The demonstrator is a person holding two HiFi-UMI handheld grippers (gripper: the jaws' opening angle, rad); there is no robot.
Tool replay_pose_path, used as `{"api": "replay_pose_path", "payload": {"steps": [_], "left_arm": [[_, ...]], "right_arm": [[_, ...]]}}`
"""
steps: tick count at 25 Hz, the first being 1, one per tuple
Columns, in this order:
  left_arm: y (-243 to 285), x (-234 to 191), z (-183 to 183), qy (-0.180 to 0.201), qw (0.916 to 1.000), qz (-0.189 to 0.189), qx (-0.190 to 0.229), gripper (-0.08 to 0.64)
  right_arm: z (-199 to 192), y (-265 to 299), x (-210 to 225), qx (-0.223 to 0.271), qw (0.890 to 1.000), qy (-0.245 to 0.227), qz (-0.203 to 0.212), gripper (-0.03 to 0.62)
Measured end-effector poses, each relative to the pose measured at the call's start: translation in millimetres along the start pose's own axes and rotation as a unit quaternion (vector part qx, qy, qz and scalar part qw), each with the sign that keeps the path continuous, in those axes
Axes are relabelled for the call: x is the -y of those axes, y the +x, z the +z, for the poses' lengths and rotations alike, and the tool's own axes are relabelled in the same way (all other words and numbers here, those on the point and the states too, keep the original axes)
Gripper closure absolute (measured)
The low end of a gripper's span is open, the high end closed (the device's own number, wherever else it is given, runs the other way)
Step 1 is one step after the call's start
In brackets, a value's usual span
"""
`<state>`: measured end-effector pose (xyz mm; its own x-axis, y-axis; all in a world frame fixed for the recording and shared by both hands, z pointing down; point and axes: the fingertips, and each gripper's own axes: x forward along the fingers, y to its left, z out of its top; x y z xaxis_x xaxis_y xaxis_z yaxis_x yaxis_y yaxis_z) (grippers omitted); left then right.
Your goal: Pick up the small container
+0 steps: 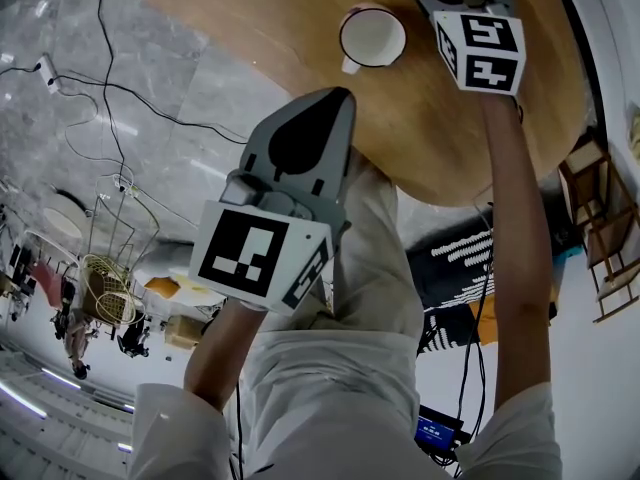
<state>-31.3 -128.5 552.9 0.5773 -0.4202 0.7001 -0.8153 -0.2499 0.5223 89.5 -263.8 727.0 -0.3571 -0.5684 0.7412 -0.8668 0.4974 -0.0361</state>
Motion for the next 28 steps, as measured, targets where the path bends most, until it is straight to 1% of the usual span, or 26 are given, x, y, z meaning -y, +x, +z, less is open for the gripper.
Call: {"api": "replay_pose_path", "payload": {"steps": [2, 5, 7, 12, 17, 22, 25, 28], "left_arm": [[0, 0, -1, 0.0, 1.0, 0.0, -0.001, 0.54], [2, 1, -1, -0.001, 1.0, 0.0, -0.002, 0.54], [3, 2, 0, 0.0, 1.0, -0.001, 0.0, 0.54], [1, 4, -2, 0.001, 1.0, -0.003, -0.003, 0.54], [-3, 10, -6, 0.004, 1.0, -0.005, -0.005, 0.54], [-7, 12, -7, 0.008, 1.0, -0.001, -0.002, 0.54], [-12, 19, -4, 0.01, 0.9999, -0.004, 0.002, 0.54], [-19, 25, -4, 0.014, 0.9999, -0.005, 0.004, 0.54]], "right_arm": [[2, 1, -1, 0.002, 1.0, 0.004, -0.005, 0.179], [3, 2, 2, 0.02, 0.999, 0.025, -0.024, 0.184], [3, 2, 5, 0.024, 0.999, 0.029, -0.033, 0.209], [-1, 1, 6, 0.012, 0.999, 0.025, -0.044, 0.238], [-13, -10, 8, 0.007, 0.998, 0.035, -0.059, 0.25], [-21, -26, 6, 0.009, 0.998, 0.039, -0.05, 0.261], [-13, -39, 6, 0.019, 0.998, 0.038, -0.039, 0.264], [-3, -51, 0, 0.025, 0.999, 0.026, -0.036, 0.267]]}}
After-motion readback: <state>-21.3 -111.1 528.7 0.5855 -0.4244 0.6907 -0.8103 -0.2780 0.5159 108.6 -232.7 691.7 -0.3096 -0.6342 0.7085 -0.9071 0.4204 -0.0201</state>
